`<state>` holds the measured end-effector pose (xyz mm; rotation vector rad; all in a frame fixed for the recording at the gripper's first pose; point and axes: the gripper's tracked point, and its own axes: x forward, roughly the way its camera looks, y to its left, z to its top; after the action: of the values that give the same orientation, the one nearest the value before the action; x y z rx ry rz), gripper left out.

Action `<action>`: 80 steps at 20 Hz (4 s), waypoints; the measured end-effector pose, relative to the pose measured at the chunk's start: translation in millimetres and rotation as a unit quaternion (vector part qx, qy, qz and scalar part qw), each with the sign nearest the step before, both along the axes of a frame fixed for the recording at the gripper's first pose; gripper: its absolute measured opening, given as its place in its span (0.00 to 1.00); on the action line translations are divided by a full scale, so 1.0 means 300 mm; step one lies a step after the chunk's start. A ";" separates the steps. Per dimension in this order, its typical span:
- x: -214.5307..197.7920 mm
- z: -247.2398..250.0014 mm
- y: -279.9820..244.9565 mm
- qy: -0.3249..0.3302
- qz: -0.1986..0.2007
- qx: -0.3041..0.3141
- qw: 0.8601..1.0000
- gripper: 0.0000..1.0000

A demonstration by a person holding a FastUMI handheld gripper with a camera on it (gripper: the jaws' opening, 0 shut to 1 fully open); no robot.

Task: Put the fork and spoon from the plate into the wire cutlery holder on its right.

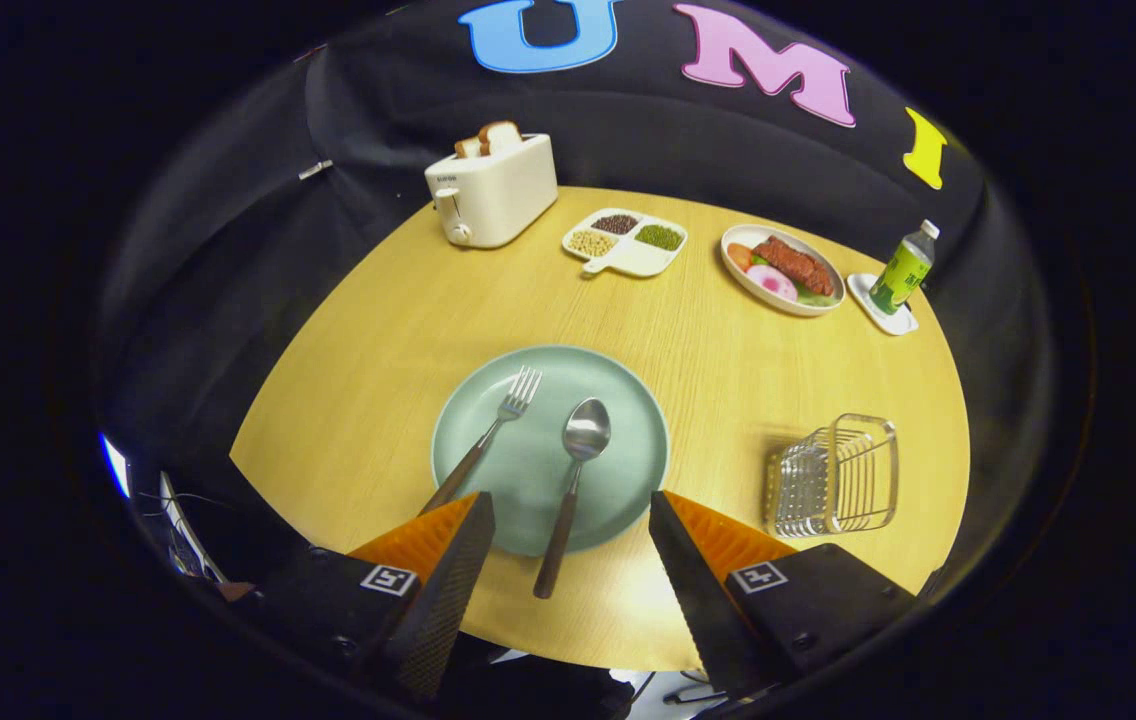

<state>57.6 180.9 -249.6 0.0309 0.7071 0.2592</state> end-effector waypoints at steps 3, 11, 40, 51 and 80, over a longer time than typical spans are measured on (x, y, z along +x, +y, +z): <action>0.040 -0.090 0.047 0.040 -0.003 0.000 0.999 0.93; 0.102 -0.269 0.078 0.125 -0.026 -0.051 0.991 0.65; 0.102 -0.138 -0.063 0.102 -0.018 -0.008 0.995 0.08; -0.022 0.177 -0.319 0.062 -0.001 0.040 0.997 0.08; 0.050 0.038 -0.779 0.143 -0.069 -0.033 0.987 0.23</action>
<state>72.8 -52.9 -238.1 0.0543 0.9937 0.0988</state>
